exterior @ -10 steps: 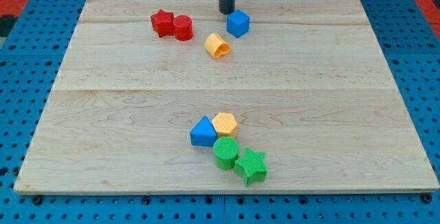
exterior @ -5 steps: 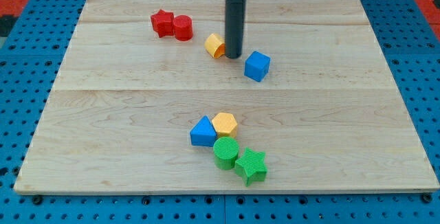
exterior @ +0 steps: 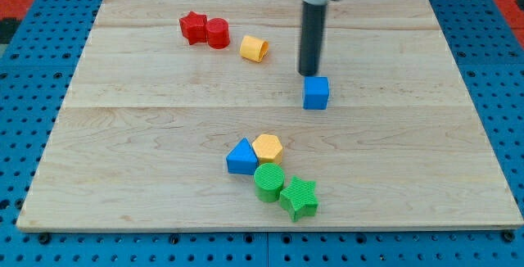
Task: Push the blue cube into the yellow hexagon
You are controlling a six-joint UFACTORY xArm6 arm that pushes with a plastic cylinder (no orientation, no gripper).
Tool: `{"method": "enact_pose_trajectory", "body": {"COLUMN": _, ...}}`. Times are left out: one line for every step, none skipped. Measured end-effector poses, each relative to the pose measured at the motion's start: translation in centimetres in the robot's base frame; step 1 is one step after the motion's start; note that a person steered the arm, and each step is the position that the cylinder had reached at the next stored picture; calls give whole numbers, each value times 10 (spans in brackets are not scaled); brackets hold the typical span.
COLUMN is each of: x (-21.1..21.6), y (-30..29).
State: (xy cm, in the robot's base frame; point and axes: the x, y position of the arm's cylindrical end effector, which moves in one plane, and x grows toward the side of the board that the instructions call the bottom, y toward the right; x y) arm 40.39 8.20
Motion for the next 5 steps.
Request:
{"method": "enact_pose_trajectory", "body": {"x": 58, "y": -30}}
{"method": "enact_pose_trajectory", "body": {"x": 63, "y": -37}}
{"method": "enact_pose_trajectory", "body": {"x": 35, "y": -35}}
{"method": "enact_pose_trajectory", "body": {"x": 65, "y": 20}}
{"method": "enact_pose_trajectory", "body": {"x": 98, "y": 18}}
